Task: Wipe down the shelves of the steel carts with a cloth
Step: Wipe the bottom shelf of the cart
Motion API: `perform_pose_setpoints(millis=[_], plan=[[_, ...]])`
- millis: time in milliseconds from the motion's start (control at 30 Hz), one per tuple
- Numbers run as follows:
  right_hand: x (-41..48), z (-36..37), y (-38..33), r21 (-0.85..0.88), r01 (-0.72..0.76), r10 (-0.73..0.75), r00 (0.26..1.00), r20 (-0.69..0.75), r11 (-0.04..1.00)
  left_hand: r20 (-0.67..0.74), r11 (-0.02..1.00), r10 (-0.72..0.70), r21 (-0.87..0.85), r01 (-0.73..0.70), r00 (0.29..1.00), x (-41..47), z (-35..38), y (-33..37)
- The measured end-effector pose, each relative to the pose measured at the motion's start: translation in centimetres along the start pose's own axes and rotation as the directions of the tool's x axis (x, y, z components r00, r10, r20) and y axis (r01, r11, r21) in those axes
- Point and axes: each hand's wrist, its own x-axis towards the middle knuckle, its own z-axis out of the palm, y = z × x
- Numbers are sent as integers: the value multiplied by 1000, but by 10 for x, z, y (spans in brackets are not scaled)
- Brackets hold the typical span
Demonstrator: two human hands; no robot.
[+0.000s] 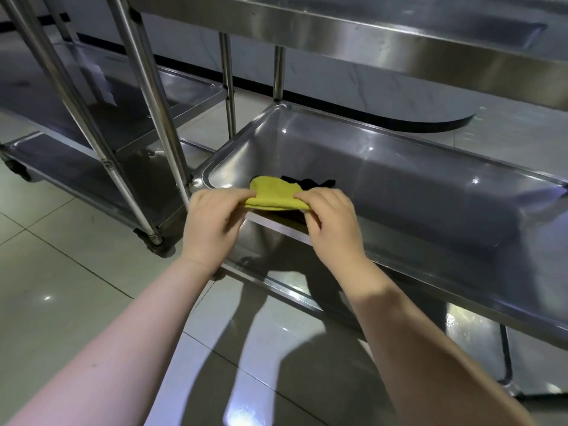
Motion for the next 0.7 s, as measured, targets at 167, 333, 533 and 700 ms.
perform_pose_setpoints(millis=[167,333,533,700], plan=[[43,-43,-52,465,-196,236,971,-29,863,-223,936,-262,-297,191,939,38,-53,29],[22,-62,-74,706,-242,278,958,65,666,-140,694,-493,-658,291,859,9,-80,44],[-104,-40,-6,562,-539,352,840,413,628,308,559,-482,-612,559,820,-90,-13,57],[-220,-52,75,233,-726,588,670,454,647,740,534,-246,-435,725,626,-162,98,89]])
